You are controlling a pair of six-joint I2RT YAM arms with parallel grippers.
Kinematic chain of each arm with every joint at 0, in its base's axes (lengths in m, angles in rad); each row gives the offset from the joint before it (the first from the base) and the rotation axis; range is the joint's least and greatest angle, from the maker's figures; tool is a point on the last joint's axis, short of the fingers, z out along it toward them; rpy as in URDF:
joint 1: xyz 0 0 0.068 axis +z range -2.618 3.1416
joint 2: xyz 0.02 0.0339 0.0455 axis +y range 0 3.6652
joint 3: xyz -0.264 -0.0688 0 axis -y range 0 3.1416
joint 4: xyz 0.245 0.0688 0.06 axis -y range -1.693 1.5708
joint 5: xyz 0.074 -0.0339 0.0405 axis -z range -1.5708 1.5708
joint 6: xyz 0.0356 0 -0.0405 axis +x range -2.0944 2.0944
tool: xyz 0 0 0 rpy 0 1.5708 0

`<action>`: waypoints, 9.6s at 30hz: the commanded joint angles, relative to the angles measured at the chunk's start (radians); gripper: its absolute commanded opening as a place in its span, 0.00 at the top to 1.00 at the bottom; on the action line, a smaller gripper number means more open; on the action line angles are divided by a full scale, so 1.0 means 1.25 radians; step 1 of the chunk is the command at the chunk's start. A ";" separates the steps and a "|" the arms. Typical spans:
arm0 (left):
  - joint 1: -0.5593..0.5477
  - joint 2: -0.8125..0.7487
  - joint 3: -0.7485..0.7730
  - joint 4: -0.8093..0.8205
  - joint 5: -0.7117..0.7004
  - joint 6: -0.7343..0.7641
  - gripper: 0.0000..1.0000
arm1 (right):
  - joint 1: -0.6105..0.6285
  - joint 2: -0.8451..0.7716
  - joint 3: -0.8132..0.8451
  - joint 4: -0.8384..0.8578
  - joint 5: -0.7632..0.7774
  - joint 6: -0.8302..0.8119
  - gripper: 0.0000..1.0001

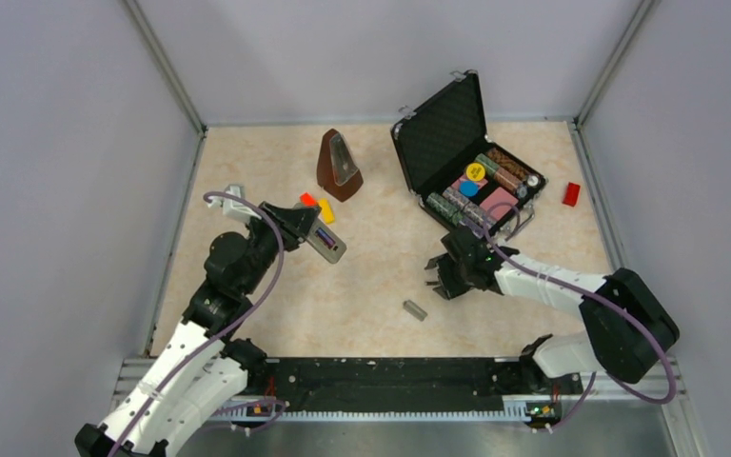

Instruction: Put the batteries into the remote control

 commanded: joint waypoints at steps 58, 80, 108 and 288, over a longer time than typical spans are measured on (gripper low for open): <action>0.008 0.034 0.079 -0.068 -0.093 0.053 1.00 | 0.061 0.286 0.325 -0.221 -0.184 -1.807 0.97; 0.010 0.210 0.072 0.111 0.193 -0.053 1.00 | 0.030 -0.047 0.479 -0.339 -0.364 -1.273 1.00; -0.139 0.763 0.089 0.881 0.545 -0.342 1.00 | 0.030 -0.053 0.586 -0.487 -0.430 -0.846 1.00; -0.050 -0.029 -0.050 -0.019 0.046 -0.020 1.00 | 0.208 0.215 0.293 -0.141 -0.102 -1.278 0.34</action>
